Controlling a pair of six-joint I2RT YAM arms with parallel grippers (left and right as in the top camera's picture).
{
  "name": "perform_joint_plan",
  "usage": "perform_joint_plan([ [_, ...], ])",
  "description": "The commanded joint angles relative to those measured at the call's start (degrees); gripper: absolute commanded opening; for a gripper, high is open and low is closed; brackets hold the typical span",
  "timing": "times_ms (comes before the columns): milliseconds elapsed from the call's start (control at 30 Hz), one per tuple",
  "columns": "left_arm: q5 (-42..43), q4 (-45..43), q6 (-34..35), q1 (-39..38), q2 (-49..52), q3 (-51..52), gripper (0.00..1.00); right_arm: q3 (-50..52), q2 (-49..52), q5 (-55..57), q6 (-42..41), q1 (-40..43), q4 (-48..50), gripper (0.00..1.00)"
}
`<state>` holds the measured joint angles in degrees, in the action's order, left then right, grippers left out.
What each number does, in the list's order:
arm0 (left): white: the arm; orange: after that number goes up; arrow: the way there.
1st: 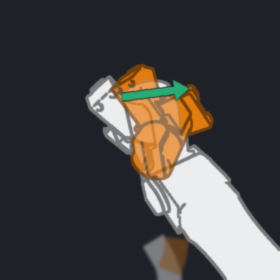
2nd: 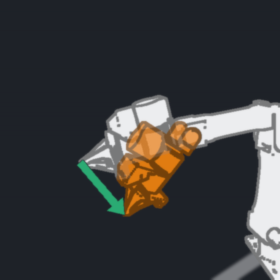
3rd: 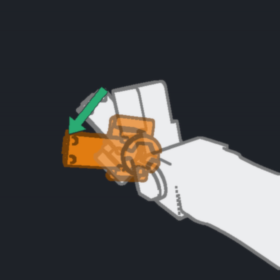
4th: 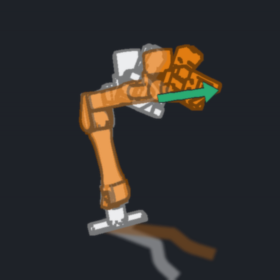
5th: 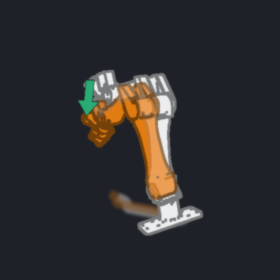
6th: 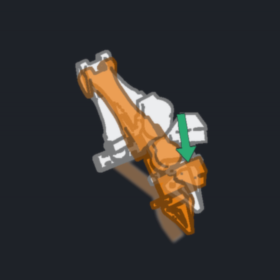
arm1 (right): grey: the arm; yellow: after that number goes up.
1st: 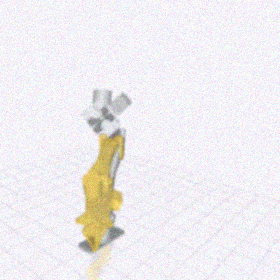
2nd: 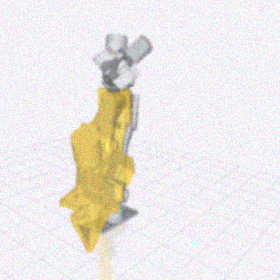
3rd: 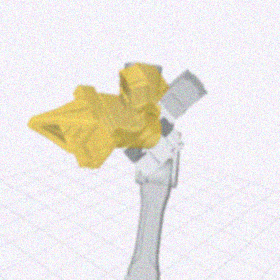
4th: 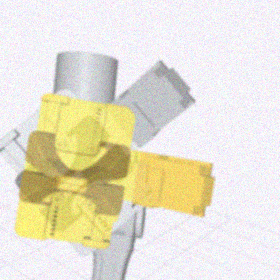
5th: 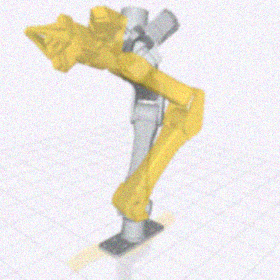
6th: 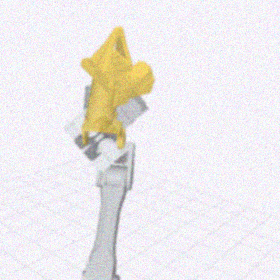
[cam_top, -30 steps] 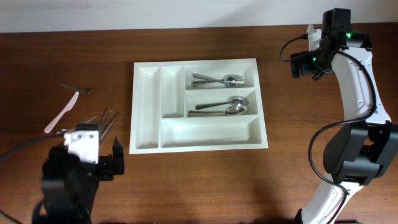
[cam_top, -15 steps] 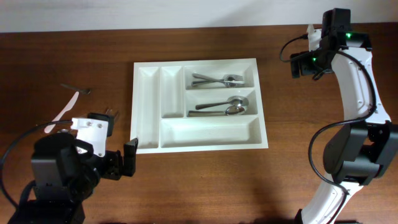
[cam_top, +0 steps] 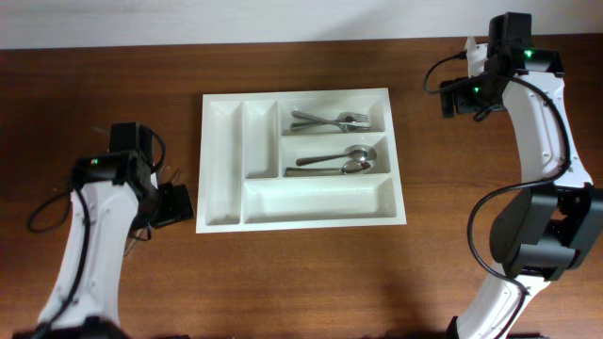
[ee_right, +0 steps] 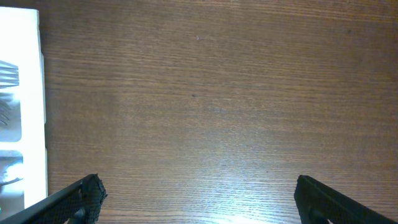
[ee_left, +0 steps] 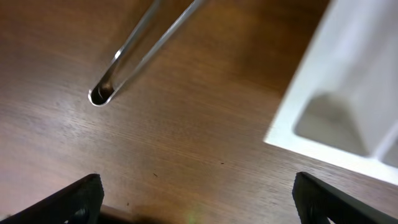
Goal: Pack container
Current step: 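Move the left gripper to the metal tongs and grasp them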
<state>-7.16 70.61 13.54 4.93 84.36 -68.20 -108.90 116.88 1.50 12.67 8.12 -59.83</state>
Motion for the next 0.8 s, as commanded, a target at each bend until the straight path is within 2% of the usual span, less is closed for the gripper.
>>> perform_joint_plan([
  [0,-1.1,-0.6,1.2,2.4,2.9,-0.4,0.99,-0.2,-1.2,0.1,0.4,-0.2,0.0,0.99],
  [367,0.8,-3.5,1.2,20.1,3.0,-0.3,0.99,-0.2,-1.2,0.0,0.4,-0.2,0.0,0.99],
  [533,2.1,-6.5,-1.4,20.7,4.2,-0.2,0.99,-0.2,-1.2,0.1,0.4,-0.2,0.0,0.99],
  [767,2.2,-9.7,-7.7,20.7,13.9,-0.2,0.99,-0.2,-1.2,0.1,0.4,-0.2,0.0,0.99],
])
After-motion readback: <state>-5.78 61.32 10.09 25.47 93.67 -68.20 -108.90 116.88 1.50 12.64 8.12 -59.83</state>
